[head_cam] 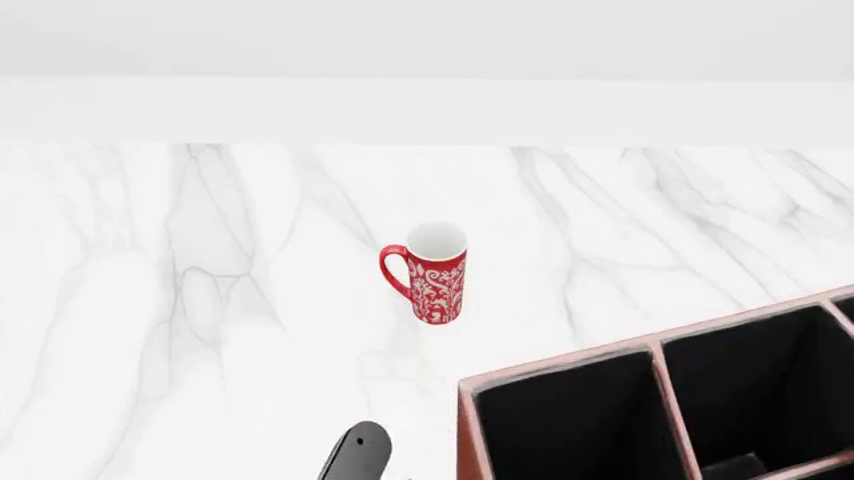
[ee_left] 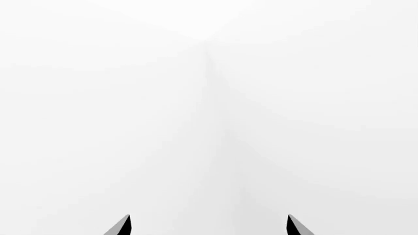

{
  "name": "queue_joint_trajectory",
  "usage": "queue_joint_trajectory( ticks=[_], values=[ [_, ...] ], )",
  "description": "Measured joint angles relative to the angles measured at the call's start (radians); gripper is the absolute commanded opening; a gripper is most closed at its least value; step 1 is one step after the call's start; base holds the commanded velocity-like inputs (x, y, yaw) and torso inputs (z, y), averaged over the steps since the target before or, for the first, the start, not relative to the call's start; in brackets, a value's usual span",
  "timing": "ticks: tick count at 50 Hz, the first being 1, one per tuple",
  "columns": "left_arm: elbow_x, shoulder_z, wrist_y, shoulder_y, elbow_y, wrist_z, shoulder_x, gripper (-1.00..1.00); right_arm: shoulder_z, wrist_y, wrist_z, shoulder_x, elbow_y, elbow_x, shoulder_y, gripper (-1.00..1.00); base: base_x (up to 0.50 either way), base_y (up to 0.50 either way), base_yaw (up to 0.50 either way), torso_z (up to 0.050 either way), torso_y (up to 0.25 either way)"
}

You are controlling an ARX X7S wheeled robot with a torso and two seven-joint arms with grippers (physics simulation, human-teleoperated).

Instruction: Pick up the book and place it in the left compartment of the caddy.

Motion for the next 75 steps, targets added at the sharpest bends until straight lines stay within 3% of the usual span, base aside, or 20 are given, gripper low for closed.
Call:
queue_joint_trajectory(
  ticks=[75],
  values=[
    [0.019, 0.013, -0.027, -0.022, 0.0, 0.014, 0.0, 1.0, -0.037, -0.01, -0.083, -0.203, 0.292, -0.059, -0.075, 1.0, 0.0, 0.0, 0.0, 0.0, 0.0]
  ],
)
